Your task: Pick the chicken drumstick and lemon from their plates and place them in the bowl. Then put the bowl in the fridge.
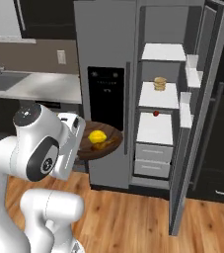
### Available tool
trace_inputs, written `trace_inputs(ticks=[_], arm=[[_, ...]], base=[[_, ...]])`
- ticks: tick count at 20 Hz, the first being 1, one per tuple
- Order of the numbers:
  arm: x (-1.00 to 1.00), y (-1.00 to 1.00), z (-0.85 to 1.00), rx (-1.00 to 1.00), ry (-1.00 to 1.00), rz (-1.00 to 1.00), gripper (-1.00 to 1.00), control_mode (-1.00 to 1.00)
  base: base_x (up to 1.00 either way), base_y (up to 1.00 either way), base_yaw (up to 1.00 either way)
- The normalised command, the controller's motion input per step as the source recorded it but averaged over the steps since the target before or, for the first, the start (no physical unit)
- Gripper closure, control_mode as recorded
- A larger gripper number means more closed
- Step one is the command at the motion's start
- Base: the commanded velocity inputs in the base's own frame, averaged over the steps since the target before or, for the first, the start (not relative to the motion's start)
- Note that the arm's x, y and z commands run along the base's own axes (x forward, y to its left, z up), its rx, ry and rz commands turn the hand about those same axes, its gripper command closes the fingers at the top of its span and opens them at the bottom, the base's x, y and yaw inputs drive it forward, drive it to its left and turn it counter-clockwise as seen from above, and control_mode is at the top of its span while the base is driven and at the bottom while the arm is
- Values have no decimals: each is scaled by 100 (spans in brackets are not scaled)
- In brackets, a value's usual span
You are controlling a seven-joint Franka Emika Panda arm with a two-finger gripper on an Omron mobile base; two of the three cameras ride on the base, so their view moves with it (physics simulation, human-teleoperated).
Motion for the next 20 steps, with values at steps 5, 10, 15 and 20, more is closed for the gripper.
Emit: trace_inputs(ticks=[5, 10, 15, 20], arm=[[0, 0, 0, 0, 0, 0, 100, 100], [0, 0, 0, 0, 0, 0, 100, 100], [0, 0, 0, 0, 0, 0, 100, 100], [0, 0, 0, 0, 0, 0, 100, 100]], base=[[71, -50, 0], [36, -61, 4], [26, -24, 6], [27, -14, 15]])
